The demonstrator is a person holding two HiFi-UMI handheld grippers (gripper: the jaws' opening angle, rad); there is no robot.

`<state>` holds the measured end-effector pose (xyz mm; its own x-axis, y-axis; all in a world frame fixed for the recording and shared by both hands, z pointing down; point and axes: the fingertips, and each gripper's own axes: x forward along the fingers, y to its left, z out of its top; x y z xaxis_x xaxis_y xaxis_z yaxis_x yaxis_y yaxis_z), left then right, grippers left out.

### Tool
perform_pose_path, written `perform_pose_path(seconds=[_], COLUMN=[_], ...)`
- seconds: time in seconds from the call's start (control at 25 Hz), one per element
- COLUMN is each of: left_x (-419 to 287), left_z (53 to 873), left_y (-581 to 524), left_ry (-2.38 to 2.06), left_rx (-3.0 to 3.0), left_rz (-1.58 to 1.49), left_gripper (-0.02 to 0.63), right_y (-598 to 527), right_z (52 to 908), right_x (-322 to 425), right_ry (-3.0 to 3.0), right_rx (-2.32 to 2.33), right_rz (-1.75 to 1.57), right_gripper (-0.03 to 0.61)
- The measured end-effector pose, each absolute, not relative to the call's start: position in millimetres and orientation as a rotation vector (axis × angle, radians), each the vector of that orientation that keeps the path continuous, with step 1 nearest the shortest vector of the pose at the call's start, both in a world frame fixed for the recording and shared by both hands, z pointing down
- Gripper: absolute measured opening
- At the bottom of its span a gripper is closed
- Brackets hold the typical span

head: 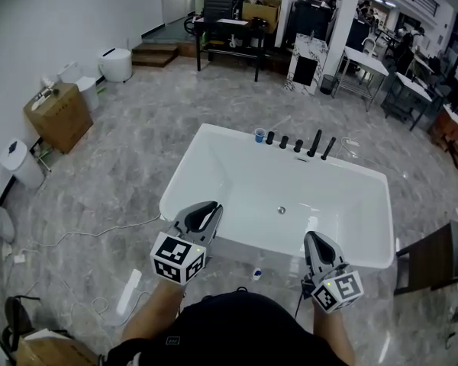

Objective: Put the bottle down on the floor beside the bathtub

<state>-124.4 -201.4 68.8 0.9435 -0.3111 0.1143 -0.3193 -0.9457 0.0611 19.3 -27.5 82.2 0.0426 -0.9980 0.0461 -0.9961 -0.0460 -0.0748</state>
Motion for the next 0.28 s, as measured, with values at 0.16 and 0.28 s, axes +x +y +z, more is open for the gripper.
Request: perform_pose_path(seconds=[0.16, 0.28], left_x=[-118.8, -115.0], left_z=[69.9, 70.3], left_y=[-199.2, -198.5], left_ry=[-0.477, -0.471], left_rx=[3.031, 3.039], left_rz=[0.172, 0.175], left_gripper=[0.051, 0.051], right_y=[-24.9, -24.1], right_z=[82.8, 84.5], right_x=[26.0, 29.0], right_ry=[2.136, 2.129], right_rx=[-2.263, -2.265], right_rz=[-0.141, -0.145], right_gripper=[0.026, 0.026])
